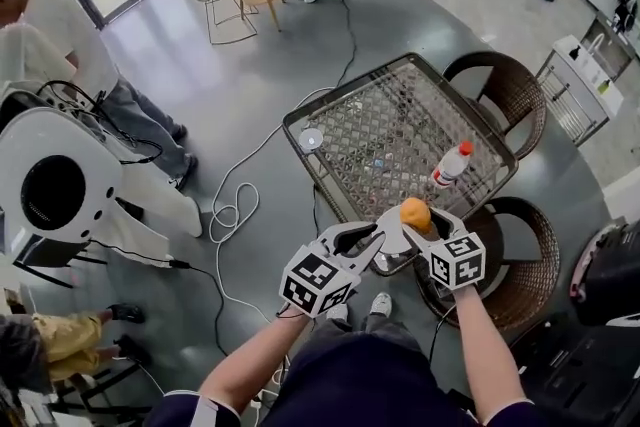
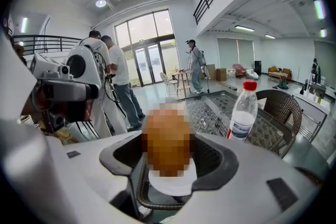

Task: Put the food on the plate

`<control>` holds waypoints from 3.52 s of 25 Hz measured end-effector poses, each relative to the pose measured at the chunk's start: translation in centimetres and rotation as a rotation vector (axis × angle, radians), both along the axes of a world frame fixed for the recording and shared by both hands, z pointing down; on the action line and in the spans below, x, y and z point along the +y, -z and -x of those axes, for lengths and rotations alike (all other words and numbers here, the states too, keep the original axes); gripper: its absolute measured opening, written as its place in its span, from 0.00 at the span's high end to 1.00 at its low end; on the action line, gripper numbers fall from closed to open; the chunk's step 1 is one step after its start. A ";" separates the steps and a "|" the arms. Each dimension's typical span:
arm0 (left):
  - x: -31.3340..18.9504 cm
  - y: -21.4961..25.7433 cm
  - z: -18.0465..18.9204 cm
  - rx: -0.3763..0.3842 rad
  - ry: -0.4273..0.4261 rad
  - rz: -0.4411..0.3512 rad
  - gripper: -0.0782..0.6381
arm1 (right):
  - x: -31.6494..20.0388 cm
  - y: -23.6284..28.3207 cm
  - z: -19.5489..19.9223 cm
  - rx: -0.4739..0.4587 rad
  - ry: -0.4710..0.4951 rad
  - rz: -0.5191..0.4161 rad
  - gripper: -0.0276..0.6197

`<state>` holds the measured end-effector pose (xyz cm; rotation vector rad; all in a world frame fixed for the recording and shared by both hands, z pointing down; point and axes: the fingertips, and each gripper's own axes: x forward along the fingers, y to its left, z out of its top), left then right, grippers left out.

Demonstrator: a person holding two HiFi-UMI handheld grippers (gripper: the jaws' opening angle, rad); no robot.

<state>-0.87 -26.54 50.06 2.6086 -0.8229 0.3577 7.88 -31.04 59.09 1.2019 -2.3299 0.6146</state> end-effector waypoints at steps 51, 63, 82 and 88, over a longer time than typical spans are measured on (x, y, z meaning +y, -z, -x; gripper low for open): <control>-2.0 -0.6 -0.7 -0.025 0.023 0.015 0.79 | -3.9 1.2 -1.7 0.028 0.001 -0.006 0.65; -3.8 6.9 -1.3 0.069 0.023 -0.131 0.79 | -2.7 14.9 -1.1 -0.185 -0.059 -0.295 0.95; -1.8 11.3 -2.0 0.105 -0.009 -0.195 0.79 | 1.2 22.3 1.1 -0.273 -0.018 -0.462 0.95; -1.3 11.1 -1.8 0.106 -0.013 -0.194 0.79 | 1.7 22.2 1.3 -0.283 -0.018 -0.460 0.95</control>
